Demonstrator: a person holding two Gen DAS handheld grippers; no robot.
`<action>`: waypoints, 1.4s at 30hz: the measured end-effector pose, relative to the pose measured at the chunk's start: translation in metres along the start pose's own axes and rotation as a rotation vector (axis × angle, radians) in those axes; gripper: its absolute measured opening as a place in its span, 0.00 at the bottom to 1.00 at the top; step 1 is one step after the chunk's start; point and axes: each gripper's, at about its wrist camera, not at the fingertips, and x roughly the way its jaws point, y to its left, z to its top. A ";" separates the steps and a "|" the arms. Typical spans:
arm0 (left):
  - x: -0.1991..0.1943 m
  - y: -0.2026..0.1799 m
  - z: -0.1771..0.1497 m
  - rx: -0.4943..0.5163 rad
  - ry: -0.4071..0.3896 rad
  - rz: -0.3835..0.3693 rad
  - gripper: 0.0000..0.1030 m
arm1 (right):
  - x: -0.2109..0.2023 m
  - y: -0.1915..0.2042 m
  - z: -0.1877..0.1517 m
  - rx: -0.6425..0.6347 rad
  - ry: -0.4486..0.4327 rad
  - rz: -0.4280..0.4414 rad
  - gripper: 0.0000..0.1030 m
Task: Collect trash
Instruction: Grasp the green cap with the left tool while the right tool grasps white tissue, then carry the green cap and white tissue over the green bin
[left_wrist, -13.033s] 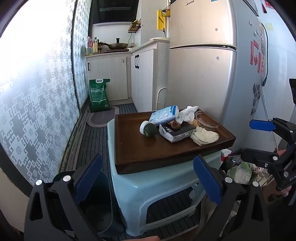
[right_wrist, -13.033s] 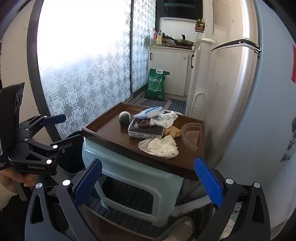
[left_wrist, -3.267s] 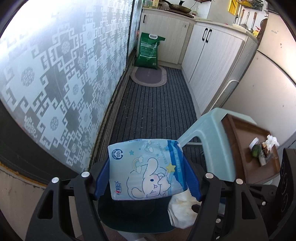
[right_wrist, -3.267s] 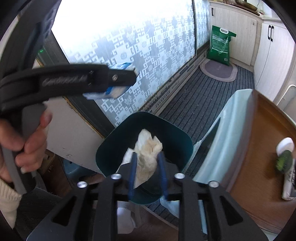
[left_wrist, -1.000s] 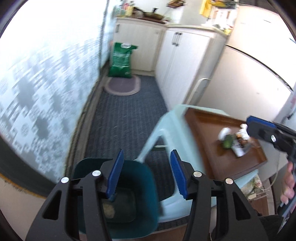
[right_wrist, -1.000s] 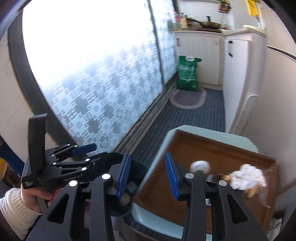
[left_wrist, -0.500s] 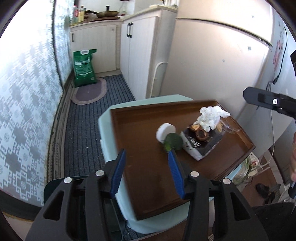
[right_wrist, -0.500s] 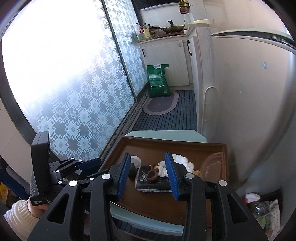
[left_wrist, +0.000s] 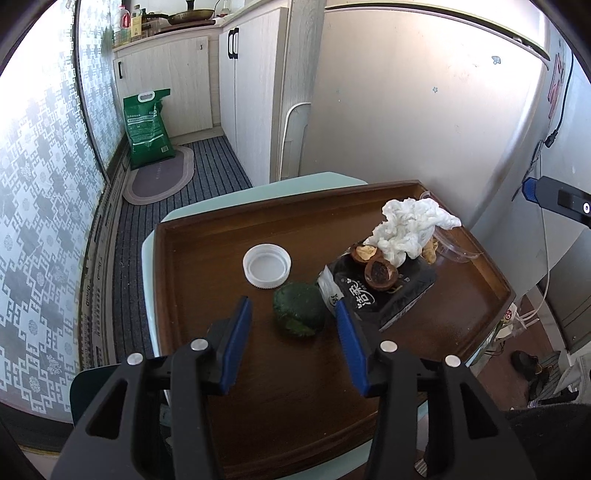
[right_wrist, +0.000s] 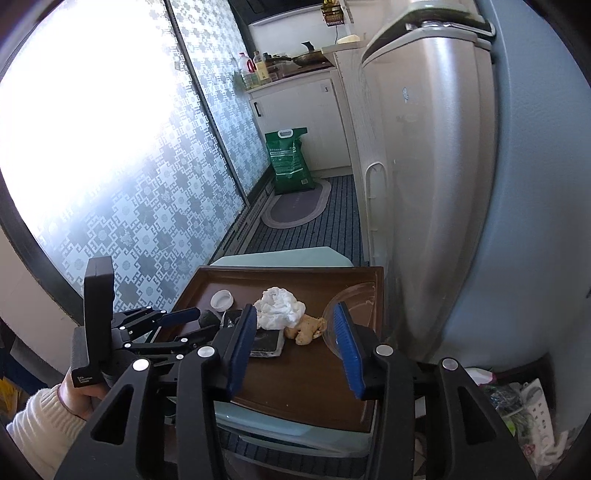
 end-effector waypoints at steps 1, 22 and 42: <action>0.001 0.000 0.001 -0.005 0.003 -0.006 0.46 | 0.000 0.000 0.000 -0.001 0.003 0.002 0.43; -0.015 0.015 0.001 -0.075 -0.027 -0.090 0.27 | 0.069 0.004 0.009 0.063 0.115 0.052 0.44; -0.096 0.052 -0.017 -0.133 -0.164 -0.101 0.28 | 0.105 0.015 0.008 0.053 0.172 -0.040 0.23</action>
